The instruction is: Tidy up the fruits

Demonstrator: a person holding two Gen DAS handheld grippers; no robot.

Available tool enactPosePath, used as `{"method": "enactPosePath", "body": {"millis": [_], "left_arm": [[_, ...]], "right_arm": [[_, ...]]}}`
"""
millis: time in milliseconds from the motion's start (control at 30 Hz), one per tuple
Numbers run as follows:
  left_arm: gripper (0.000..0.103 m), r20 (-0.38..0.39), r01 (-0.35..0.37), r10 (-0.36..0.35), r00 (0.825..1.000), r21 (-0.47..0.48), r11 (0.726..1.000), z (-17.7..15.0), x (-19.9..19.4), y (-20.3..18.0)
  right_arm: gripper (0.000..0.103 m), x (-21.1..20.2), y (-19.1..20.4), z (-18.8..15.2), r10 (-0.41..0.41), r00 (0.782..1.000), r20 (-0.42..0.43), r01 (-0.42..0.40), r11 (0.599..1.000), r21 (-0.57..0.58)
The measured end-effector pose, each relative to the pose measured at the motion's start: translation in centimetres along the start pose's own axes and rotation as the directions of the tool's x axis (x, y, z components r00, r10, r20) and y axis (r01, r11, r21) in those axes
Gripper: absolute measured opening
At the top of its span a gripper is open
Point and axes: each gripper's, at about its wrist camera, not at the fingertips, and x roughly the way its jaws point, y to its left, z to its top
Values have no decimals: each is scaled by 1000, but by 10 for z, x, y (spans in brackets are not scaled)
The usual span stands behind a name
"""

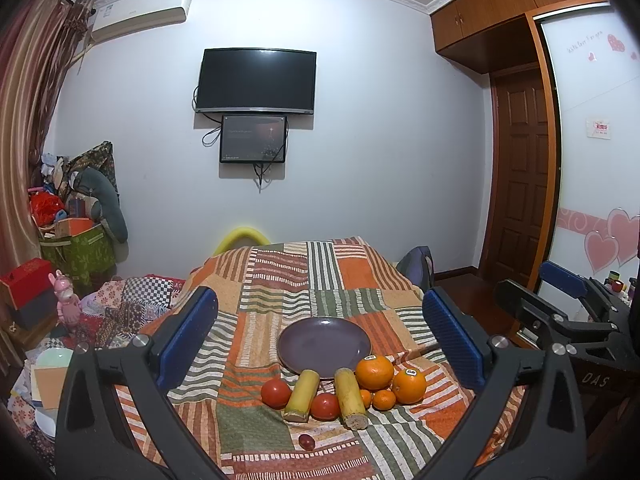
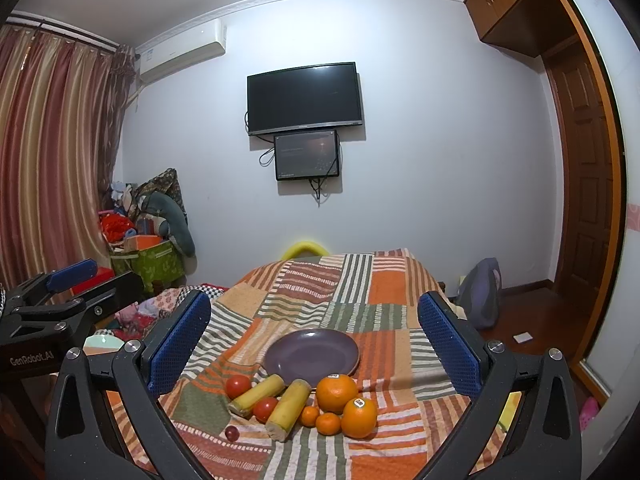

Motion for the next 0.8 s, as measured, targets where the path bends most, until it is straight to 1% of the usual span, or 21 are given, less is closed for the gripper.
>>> {"method": "enactPosePath", "body": {"millis": [800], "left_arm": [[103, -15, 8, -8, 1000, 0, 1000, 0, 2, 0]], "right_arm": [[103, 1, 1, -1, 10, 1000, -3, -10, 1000, 2]]}}
